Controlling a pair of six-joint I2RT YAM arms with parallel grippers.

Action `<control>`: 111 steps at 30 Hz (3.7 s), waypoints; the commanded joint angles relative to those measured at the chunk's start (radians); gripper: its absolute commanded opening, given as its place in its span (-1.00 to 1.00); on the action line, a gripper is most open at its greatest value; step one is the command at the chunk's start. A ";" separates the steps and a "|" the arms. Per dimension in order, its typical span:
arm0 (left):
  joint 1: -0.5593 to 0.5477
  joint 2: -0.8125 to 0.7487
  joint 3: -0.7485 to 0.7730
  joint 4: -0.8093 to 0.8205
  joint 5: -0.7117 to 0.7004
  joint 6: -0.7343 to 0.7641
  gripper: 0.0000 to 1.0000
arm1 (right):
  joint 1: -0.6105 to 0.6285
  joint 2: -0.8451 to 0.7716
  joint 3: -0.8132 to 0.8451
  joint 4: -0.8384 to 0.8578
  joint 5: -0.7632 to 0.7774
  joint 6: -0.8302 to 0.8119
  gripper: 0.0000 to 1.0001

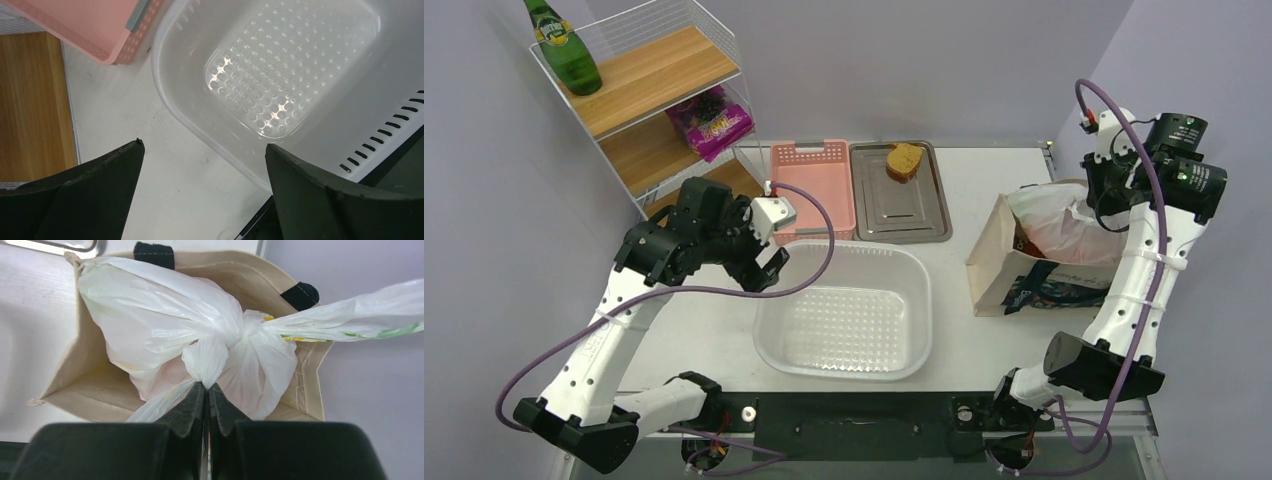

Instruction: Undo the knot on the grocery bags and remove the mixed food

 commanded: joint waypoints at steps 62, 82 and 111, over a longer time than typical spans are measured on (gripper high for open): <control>-0.215 0.076 0.136 0.751 0.215 -0.512 -1.00 | 0.717 -0.316 -0.015 0.434 0.148 0.710 0.57; -0.146 0.013 0.125 0.714 0.163 -0.442 -1.00 | -0.148 -0.631 -0.745 0.053 0.385 0.069 0.29; -0.135 0.086 0.223 0.619 0.148 -0.362 -1.00 | -0.771 -0.441 -1.521 0.849 -0.390 -0.812 0.39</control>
